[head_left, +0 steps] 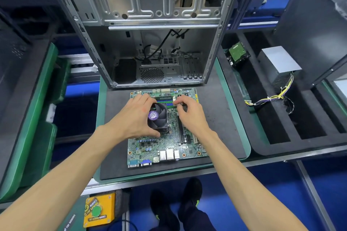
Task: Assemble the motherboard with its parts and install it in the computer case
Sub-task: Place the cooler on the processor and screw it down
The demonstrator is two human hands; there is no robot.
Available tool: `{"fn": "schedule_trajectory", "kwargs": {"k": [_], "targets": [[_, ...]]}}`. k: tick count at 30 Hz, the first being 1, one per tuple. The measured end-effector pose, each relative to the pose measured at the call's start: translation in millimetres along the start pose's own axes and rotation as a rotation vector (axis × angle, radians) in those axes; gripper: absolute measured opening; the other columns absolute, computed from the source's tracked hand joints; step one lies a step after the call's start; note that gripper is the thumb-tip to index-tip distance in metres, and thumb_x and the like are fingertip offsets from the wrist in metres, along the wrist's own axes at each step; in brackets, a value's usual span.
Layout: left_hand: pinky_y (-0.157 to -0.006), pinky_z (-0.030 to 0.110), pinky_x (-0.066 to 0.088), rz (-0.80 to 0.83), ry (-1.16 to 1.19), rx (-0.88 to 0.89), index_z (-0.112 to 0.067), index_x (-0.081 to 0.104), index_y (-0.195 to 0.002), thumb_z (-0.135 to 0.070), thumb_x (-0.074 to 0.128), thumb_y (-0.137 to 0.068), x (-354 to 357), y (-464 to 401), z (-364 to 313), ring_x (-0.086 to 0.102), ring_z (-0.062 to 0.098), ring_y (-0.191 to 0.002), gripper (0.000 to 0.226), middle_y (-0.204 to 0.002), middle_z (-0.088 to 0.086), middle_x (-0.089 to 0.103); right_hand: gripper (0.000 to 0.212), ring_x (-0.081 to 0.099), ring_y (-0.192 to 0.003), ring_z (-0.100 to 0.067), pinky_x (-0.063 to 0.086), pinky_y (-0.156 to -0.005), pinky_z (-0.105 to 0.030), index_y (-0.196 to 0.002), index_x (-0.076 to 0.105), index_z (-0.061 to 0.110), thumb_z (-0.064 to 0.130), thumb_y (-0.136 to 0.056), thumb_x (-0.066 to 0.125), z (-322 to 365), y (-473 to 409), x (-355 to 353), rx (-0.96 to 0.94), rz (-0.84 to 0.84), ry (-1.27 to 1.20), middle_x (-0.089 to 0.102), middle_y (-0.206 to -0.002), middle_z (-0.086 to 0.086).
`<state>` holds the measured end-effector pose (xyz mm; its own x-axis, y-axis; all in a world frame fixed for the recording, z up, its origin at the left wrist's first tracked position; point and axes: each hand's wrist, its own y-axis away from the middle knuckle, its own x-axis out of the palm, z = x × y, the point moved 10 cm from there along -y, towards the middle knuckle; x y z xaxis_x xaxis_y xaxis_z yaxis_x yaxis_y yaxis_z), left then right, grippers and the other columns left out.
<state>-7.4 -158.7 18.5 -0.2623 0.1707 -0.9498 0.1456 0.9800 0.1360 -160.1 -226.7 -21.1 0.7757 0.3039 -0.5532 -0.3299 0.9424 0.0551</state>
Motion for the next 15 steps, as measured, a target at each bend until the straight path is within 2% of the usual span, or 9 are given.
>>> {"fn": "schedule_trajectory", "kwargs": {"k": [2, 6, 9, 12, 15], "targets": [[-0.09, 0.03, 0.03, 0.005, -0.038, 0.005, -0.017, 0.046, -0.134, -0.077, 0.074, -0.05, 0.0, -1.1, -1.3, 0.031, 0.011, -0.103, 0.108, -0.119, -0.004, 0.045, 0.021, 0.056, -0.091, -0.007, 0.039, -0.075, -0.007, -0.104, 0.07, 0.02, 0.01, -0.1, 0.052, 0.6, -0.2, 0.9, -0.005, 0.004, 0.015, 0.065, -0.117, 0.007], [-0.093, 0.032, 0.035, 0.015, -0.082, 0.018, -0.017, 0.047, -0.129, -0.078, 0.075, -0.05, -0.2, -4.2, -5.4, 0.038, 0.015, -0.105, 0.104, -0.115, -0.005, 0.045, 0.02, 0.055, -0.098, -0.006, 0.04, -0.081, -0.017, -0.104, 0.07, 0.017, 0.009, -0.099, 0.052, 2.9, -0.6, 0.9, -0.013, 0.012, 0.007, 0.065, -0.118, 0.005], [-0.09, 0.031, 0.036, 0.027, -0.106, 0.018, -0.018, 0.048, -0.123, -0.078, 0.075, -0.049, -0.2, -6.7, -7.2, 0.038, 0.016, -0.101, 0.1, -0.11, -0.006, 0.043, 0.02, 0.055, -0.095, -0.008, 0.042, -0.082, -0.014, -0.104, 0.07, 0.016, 0.009, -0.099, 0.052, 3.7, -1.1, 0.8, -0.007, 0.011, 0.023, 0.065, -0.119, 0.004], [-0.091, 0.032, 0.037, 0.039, -0.111, 0.01, -0.018, 0.048, -0.123, -0.078, 0.075, -0.049, 0.5, -8.9, -6.4, 0.039, 0.016, -0.102, 0.1, -0.11, -0.006, 0.043, 0.02, 0.058, -0.101, -0.013, 0.035, -0.078, -0.005, -0.105, 0.071, 0.015, 0.009, -0.1, 0.053, 3.1, -0.6, 1.5, 0.001, 0.007, 0.036, 0.065, -0.122, 0.003], [-0.088, 0.031, 0.036, 0.032, -0.102, 0.006, -0.018, 0.049, -0.123, -0.079, 0.074, -0.048, -0.7, -10.5, -4.4, 0.037, 0.015, -0.099, 0.1, -0.109, -0.006, 0.042, 0.02, 0.055, -0.101, -0.008, 0.035, -0.084, -0.008, -0.105, 0.07, 0.015, 0.008, -0.099, 0.053, 5.1, -0.9, 2.4, -0.009, 0.012, 0.043, 0.065, -0.121, 0.002]]}}
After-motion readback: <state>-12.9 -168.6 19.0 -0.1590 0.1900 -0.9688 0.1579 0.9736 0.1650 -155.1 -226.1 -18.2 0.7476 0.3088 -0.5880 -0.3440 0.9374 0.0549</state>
